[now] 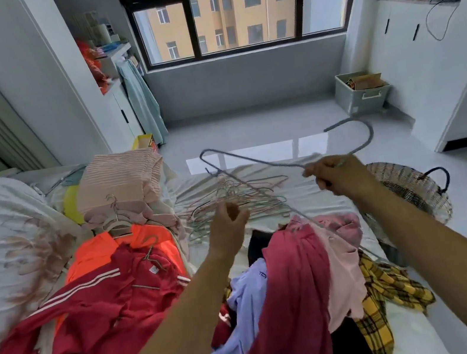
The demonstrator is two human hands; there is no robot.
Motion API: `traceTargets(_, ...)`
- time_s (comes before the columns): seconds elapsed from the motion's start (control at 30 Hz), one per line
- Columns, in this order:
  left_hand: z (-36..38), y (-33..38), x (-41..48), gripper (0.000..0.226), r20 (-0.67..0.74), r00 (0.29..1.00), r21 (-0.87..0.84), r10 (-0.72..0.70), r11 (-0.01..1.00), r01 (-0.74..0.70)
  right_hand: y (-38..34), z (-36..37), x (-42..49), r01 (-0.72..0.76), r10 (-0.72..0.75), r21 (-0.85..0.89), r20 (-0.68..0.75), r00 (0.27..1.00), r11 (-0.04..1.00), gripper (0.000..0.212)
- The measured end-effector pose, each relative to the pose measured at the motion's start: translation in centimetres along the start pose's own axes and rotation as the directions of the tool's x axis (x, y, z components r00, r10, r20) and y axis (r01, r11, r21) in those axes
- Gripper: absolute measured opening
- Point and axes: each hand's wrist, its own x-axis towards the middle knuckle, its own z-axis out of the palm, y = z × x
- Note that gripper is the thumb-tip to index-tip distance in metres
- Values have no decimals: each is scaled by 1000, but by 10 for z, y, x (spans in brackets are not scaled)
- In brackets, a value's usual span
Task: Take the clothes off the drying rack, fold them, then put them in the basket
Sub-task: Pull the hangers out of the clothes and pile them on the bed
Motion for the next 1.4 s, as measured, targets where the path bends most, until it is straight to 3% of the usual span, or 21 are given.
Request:
traceTargets(0.07, -16, -20, 16, 24, -87, 947, 320, 308, 909, -266, 15, 27, 10, -62, 76, -105, 134, 988, 993, 23)
traceTargets(0.13, -33, -40, 37, 42, 27, 838, 574, 545, 678, -459, 28, 55, 22, -89, 127, -165, 238, 963, 982, 23)
traceTargets(0.2, -46, -55, 55, 48, 158, 804, 697, 573, 512, -502, 34, 83, 36, -97, 149, -168, 326, 934, 981, 22)
traceTargets(0.27, -57, -74, 71, 37, 224, 808, 724, 545, 462, -512, 37, 107, 51, -104, 161, -161, 394, 905, 981, 23)
traceTargets(0.3, -65, -84, 79, 27, 265, 817, 706, 513, 474, -527, 39, 118, 59, -115, 174, -161, 426, 888, 980, 21)
traceTargets(0.37, -84, -108, 98, 33, 308, 858, 619, 411, 598, -509, 47, 136, 73, -166, 229, -168, 505, 832, 972, 13)
traceTargets(0.47, -117, -146, 120, 47, 251, 954, 489, 164, 829, -271, 75, 143, 95, -134, 301, -322, 554, 776, 937, 18)
traceTargets(0.53, -133, -167, 133, 50, 223, 974, 426, 38, 895, -133, 100, 127, 106, -46, 342, -489, 539, 770, 871, 20)
traceTargets(0.6, -145, -184, 147, 46, 185, 982, 429, -37, 902, -47, 126, 104, 109, -86, 412, -564, 483, 773, 822, 18)
traceTargets(0.73, -147, -204, 170, 12, 179, 968, 394, -174, 915, 92, 158, 78, 108, -271, 568, -585, 412, 712, 764, 7)
traceTargets(0.83, -133, -214, 186, 14, 131, 967, 342, -220, 925, 165, 174, 77, 114, -561, 620, -264, 318, 717, 784, 13)
traceTargets(0.9, -124, -217, 198, 17, 119, 958, 343, -261, 916, 207, 182, 81, 125, -654, 646, -49, 227, 729, 755, 20)
traceTargets(0.97, -115, -221, 212, 28, 94, 962, 407, -258, 892, 199, 188, 87, 139, -655, 635, 102, 175, 752, 748, 28)
traceTargets(1.03, -110, -221, 223, 46, -10, 989, 499, -147, 856, 132, 193, 94, 152, -614, 599, 232, 137, 789, 755, 42)
traceTargets(1.13, -104, -223, 227, 70, -107, 991, 447, -83, 886, 122, 206, 103, 183, -569, 589, 311, 33, 807, 762, 29)
traceTargets(1.2, -96, -239, 214, 76, -52, 974, 369, -221, 902, 224, 223, 105, 210, -566, 601, 283, -51, 797, 774, 28)
traceTargets(1.3, -79, -280, 182, 56, 119, 864, 481, -489, 790, 380, 240, 111, 249, -546, 583, 240, -125, 802, 803, 23)
traceTargets(1.4, -64, -321, 163, 54, 133, 758, 562, -639, 678, 474, 262, 117, 291, -553, 587, 213, -151, 796, 805, 21)
